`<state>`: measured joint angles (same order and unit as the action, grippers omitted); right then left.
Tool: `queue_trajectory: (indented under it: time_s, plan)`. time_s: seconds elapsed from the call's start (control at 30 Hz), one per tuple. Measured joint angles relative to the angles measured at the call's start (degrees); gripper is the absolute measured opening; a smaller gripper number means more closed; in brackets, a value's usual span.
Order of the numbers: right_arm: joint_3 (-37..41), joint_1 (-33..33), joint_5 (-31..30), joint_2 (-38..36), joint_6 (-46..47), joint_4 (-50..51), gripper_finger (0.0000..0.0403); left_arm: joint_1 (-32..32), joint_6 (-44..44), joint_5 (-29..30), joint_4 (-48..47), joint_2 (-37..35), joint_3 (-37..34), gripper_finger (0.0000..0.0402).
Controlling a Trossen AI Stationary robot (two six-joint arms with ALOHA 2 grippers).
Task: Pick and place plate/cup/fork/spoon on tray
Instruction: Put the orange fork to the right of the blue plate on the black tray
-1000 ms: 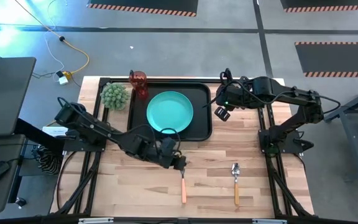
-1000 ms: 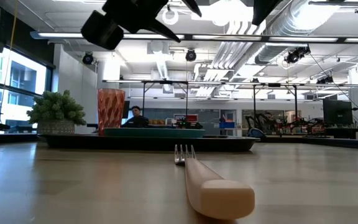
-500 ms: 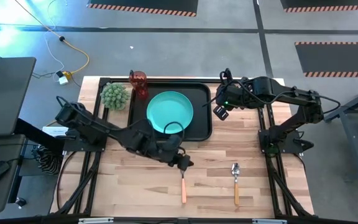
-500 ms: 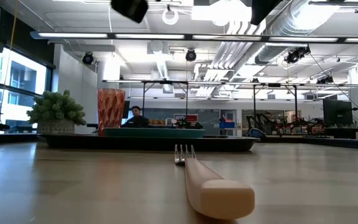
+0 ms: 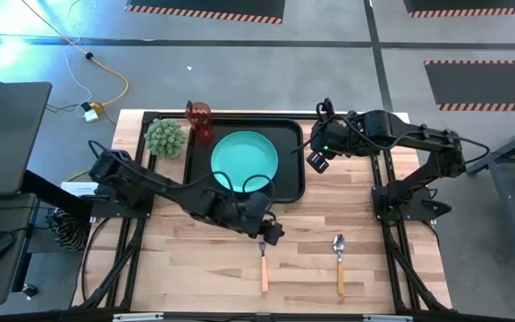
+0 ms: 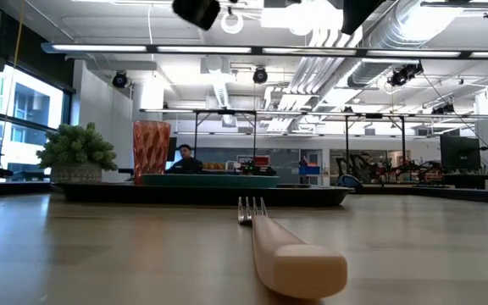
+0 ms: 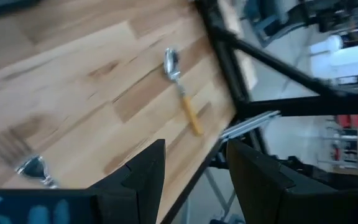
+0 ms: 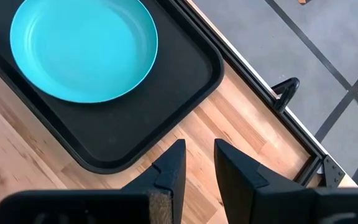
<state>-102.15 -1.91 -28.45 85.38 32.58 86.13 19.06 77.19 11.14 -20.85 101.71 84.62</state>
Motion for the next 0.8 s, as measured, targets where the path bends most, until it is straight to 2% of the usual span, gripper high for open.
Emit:
queue_trajectory:
  time_s: [0.27, 0.8]
  plan:
    - [0.00, 0.00, 0.02, 0.00, 0.00, -0.07, 0.0076, 1.74, 4.40, 0.15, -0.58, 4.87, -0.04, 0.0161]
    - [0.00, 0.00, 0.05, 0.00, 1.29, -0.53, 0.0076, 6.39, 14.91, 1.04, -5.27, 9.01, 0.22, 0.0161]
